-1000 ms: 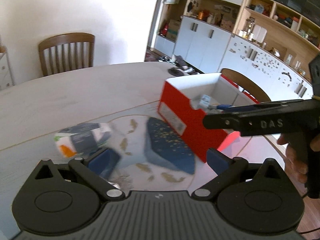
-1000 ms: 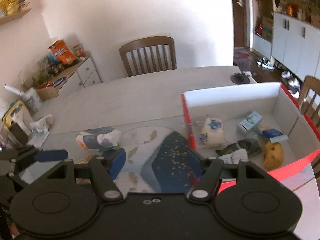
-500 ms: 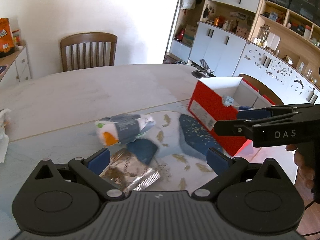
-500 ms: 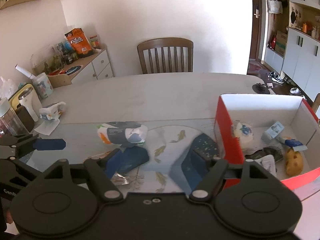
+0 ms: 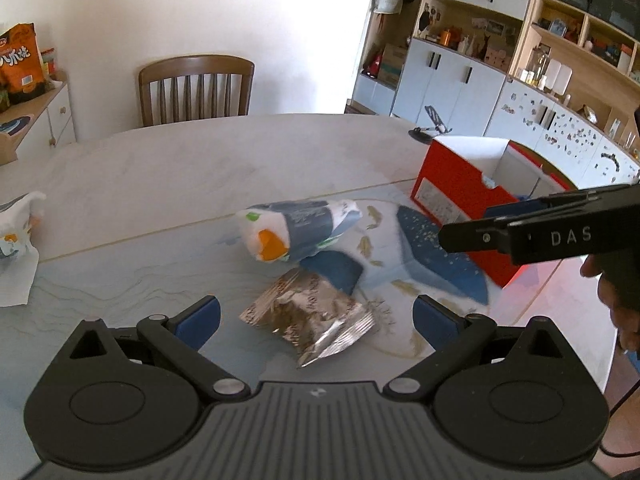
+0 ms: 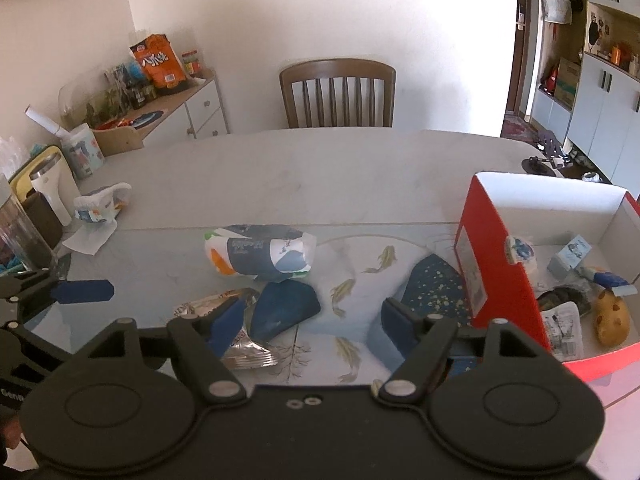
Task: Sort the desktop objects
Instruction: 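Grasp the silver foil packet with the left tool while the right tool grasps the white-blue bag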
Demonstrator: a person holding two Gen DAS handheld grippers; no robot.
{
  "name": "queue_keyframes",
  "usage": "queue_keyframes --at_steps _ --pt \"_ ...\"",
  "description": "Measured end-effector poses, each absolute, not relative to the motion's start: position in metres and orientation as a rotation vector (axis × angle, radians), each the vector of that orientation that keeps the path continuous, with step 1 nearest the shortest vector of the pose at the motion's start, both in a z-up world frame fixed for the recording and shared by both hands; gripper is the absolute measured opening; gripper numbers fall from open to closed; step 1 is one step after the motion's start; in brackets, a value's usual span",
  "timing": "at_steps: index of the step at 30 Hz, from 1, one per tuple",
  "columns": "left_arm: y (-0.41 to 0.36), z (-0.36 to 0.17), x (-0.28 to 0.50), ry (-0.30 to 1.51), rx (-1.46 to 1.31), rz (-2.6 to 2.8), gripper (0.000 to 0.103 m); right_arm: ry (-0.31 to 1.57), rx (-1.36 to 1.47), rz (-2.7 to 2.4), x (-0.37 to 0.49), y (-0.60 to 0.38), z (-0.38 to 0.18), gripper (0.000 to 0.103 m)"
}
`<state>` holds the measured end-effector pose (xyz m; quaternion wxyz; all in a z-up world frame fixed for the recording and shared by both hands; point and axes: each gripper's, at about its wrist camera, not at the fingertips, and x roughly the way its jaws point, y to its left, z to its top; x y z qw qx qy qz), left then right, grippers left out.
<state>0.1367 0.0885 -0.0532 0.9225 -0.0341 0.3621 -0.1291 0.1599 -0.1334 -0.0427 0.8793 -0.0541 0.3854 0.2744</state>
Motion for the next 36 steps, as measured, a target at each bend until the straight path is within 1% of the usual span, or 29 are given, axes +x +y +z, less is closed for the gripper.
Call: queue_keyframes --at_steps 8,21,26,36 --pt "0.084 -0.078 0.146 0.736 0.032 -0.336 0.103 0.813 -0.155 0.590 0.170 -0.107 -0.051 0.076" --pt "0.079 -0.102 0.171 0.729 0.123 -0.434 0.103 0.833 -0.273 0.656 0.196 -0.067 -0.064 0.076" --pt "0.077 -0.112 0.182 0.747 0.134 -0.456 0.103 0.862 -0.311 0.688 0.208 -0.054 -0.071 0.076" --pt "0.076 -0.127 0.197 0.780 0.121 -0.475 0.103 0.816 -0.388 0.765 0.222 -0.031 -0.065 0.076"
